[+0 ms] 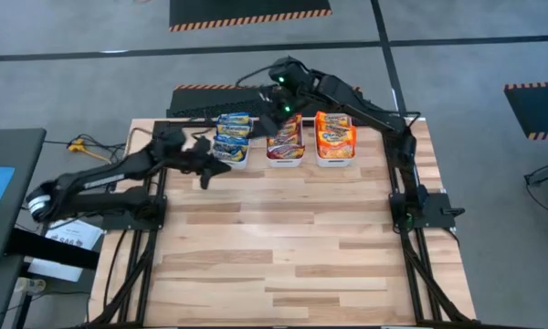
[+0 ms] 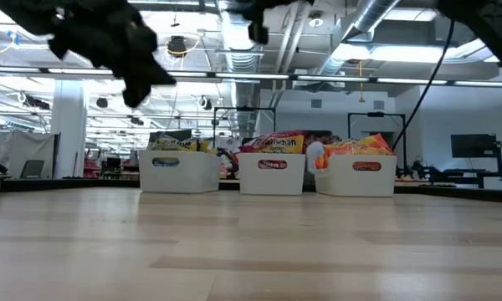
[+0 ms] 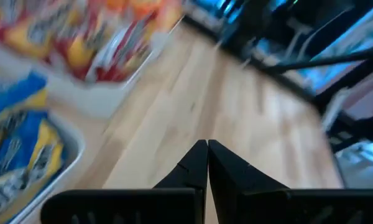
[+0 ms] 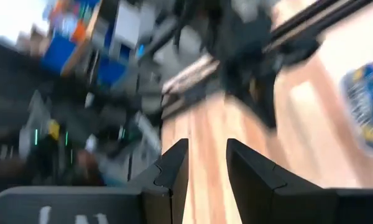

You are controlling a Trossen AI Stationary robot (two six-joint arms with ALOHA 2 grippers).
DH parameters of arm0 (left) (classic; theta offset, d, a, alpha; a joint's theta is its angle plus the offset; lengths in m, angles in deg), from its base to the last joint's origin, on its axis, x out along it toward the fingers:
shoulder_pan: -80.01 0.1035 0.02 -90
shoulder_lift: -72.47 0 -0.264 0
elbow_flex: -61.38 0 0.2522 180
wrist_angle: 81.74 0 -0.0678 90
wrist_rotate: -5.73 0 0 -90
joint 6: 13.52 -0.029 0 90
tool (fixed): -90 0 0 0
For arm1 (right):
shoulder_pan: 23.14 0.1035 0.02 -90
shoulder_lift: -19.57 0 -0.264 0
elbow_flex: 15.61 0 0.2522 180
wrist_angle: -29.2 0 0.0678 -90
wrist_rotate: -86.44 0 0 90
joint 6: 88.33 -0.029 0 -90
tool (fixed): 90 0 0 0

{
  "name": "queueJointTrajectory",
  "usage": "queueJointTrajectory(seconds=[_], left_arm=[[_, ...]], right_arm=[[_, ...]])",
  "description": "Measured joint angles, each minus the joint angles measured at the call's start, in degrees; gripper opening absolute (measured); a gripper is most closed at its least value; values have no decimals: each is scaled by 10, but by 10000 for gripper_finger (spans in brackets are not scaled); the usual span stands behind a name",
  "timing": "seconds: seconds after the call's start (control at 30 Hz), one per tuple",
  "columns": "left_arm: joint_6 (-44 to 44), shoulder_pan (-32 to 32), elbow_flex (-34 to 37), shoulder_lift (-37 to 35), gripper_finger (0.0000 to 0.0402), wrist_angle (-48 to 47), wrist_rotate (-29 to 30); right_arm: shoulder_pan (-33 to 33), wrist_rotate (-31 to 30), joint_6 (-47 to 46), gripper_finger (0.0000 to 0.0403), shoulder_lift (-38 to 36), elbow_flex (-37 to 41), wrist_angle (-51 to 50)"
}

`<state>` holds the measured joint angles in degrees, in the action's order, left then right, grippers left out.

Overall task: Sort Maruchan noodles
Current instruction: Return to Home Position

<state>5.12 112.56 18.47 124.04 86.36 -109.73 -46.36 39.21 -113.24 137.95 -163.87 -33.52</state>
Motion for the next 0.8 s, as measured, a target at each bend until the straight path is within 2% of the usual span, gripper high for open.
queueJointTrajectory(seconds=[0.17,0.2,0.33,0.43,0.5,0.63,0.7,0.8], left_arm=[[-6,-12,0,-127,1,-29,12],[-8,-14,0,-149,1,-40,12],[-8,-28,0,-229,1,-74,6],[-22,-41,0,-277,1,-111,7],[-35,-50,0,-300,1,-141,11],[-47,-70,0,-326,1,-174,36],[-47,-81,0,-332,1,-176,43],[-47,-102,2,-333,1,-176,25]], right_arm=[[32,-17,66,134,-59,0,-136],[37,-51,66,134,-69,0,-165],[67,-248,64,134,-107,1,-278],[106,-404,77,134,-142,1,-299],[134,-467,104,134,-166,0,-277],[169,-488,157,134,-210,0,-214],[177,-495,164,134,-232,1,-217],[178,-531,164,134,-270,26,-227]])
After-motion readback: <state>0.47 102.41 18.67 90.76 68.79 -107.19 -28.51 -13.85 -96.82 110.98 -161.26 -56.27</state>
